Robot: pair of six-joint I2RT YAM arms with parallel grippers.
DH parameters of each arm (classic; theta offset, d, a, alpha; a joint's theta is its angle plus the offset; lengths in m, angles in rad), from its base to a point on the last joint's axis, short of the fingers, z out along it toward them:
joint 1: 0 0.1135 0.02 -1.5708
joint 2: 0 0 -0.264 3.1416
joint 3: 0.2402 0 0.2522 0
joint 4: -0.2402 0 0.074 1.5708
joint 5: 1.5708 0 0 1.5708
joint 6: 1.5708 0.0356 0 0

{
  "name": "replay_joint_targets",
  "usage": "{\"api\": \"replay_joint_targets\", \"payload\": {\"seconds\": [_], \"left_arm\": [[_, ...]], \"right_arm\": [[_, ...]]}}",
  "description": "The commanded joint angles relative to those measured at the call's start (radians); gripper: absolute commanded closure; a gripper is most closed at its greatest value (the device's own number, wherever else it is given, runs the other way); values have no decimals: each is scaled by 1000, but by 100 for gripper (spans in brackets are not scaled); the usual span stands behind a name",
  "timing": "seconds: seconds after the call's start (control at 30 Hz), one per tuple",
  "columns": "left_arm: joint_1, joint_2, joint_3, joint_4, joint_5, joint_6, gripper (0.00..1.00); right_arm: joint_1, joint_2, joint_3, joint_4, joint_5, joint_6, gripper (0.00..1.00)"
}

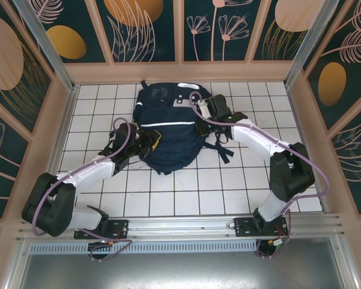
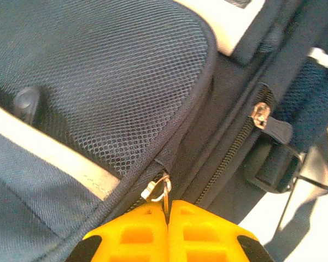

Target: Pack the student bag

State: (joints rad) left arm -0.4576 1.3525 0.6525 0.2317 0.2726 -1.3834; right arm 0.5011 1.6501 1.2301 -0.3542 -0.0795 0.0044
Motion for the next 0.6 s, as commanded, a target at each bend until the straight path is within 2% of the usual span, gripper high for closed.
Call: {"api": "replay_joint_targets", "payload": {"seconds": [0.0, 0.07, 0.13, 0.17, 0.2, 0.27, 0.3, 0.37, 0.47, 0.57], "left_arm": [[12, -30, 37, -140, -23, 93, 38], [12, -60, 61, -192, -39, 130, 30], [12, -88, 83, -226, -56, 193, 28], [13, -104, 98, -252, -77, 225, 25], [14, -116, 114, -286, -102, 253, 23], [23, -138, 164, -369, -180, 330, 18], [27, -148, 185, -401, -222, 370, 16], [32, -174, 216, -443, -319, 445, 11], [34, -234, 217, -461, -511, 559, 3], [38, -313, 155, -413, -743, 649, 1]], "right_arm": [[-76, -72, -1, 36, 146, 53, 96], [-99, -109, -39, 39, 143, 64, 96], [-122, -130, -55, 33, 136, 80, 92], [-133, -134, -49, 15, 138, 101, 80], [-141, -138, -39, -4, 136, 120, 63], [-149, -161, -32, -22, 140, 144, 41], [-150, -183, -39, -13, 144, 147, 25], [-158, -230, -58, 18, 156, 168, 11], [-187, -301, -97, 69, 211, 206, 4], [-218, -366, -170, 142, 336, 225, 1]]}}
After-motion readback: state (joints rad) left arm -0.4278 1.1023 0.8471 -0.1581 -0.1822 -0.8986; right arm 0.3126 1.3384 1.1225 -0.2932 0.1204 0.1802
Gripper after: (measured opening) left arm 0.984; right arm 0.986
